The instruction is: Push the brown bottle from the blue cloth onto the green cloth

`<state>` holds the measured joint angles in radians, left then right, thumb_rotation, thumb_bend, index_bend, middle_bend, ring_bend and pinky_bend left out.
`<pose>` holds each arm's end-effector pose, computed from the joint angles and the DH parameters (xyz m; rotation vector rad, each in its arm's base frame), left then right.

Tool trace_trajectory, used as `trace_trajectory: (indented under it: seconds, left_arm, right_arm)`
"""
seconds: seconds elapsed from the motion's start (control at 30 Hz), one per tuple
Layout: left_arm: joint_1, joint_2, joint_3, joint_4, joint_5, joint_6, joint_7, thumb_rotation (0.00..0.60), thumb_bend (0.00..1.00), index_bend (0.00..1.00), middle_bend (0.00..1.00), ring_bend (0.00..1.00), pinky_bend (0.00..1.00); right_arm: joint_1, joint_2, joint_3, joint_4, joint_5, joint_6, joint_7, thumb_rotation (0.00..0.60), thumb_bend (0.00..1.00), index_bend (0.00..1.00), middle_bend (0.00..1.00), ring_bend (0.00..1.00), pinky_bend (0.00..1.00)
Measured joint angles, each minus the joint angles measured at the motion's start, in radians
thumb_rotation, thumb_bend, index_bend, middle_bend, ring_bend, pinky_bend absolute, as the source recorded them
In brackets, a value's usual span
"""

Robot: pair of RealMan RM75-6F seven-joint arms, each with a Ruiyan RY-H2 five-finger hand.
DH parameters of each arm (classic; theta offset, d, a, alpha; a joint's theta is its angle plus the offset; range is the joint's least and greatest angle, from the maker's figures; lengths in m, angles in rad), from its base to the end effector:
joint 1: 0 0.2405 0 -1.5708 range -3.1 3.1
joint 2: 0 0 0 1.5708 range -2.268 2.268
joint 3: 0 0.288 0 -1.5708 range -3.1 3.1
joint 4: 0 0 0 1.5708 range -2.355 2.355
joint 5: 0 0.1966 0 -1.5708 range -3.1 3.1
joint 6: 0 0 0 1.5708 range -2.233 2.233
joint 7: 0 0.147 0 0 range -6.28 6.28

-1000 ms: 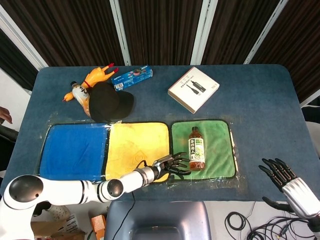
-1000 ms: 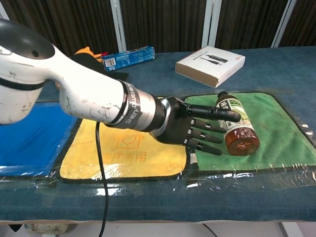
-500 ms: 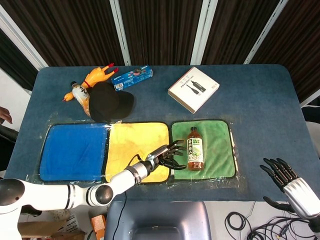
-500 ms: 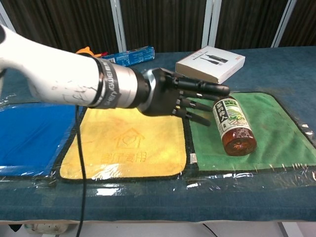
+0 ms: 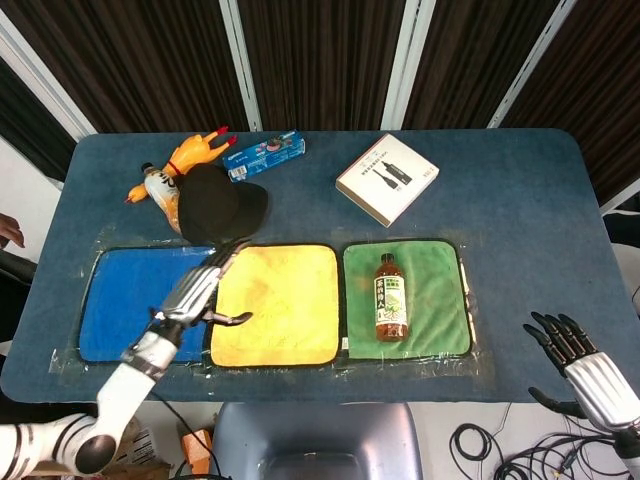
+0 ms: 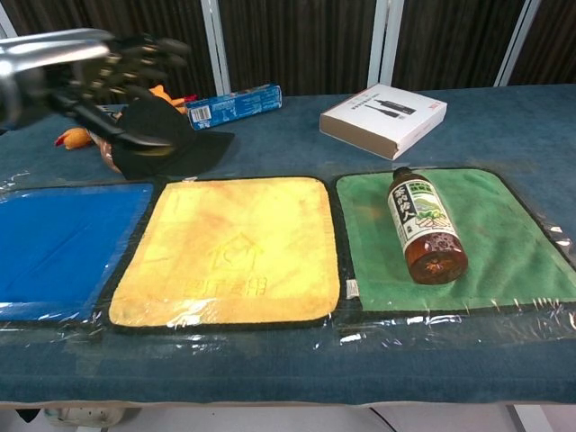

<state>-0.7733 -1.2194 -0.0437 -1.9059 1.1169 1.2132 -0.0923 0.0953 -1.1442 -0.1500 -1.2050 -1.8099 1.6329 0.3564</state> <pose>-0.1441 0.3289 0.0979 -1.6743 -1.3144 -1.3029 -0.3668 -0.1485 0.1858 1.7440 -0.8747 0.9856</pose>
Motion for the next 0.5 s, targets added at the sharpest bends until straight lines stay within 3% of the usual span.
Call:
trace_trajectory:
  seconds: [0.13, 0.23, 0.37, 0.5]
  left_arm:
    - [0.242, 0.021, 0.132, 0.13, 0.286, 0.327, 0.011, 0.6, 0.08, 0.0, 0.0, 0.0, 0.1]
    - [0.434, 0.017, 0.206, 0.262, 0.385, 0.519, 0.038, 0.6, 0.07, 0.0, 0.0, 0.0, 0.1]
    - [0.608, 0.006, 0.27, 0.4, 0.438, 0.627, 0.126, 0.6, 0.06, 0.0, 0.0, 0.0, 0.1]
    - [0.643, 0.014, 0.299, 0.394, 0.47, 0.605, 0.178, 0.6, 0.07, 0.0, 0.0, 0.0, 0.1]
  right_arm:
    - [0.008, 0.008, 0.007, -0.06, 0.032, -0.059, -0.079, 0.6, 0.14, 0.0, 0.0, 0.0, 0.0]
    - [0.008, 0.013, 0.018, -0.114, 0.058, -0.085, -0.157, 0.6, 0.14, 0.0, 0.0, 0.0, 0.0]
    - [0.001, 0.014, 0.039, -0.189, 0.089, -0.092, -0.267, 0.6, 0.14, 0.0, 0.0, 0.0, 0.0]
    - [-0.013, 0.021, 0.045, -0.238, 0.099, -0.091, -0.302, 0.6, 0.14, 0.0, 0.0, 0.0, 0.0]
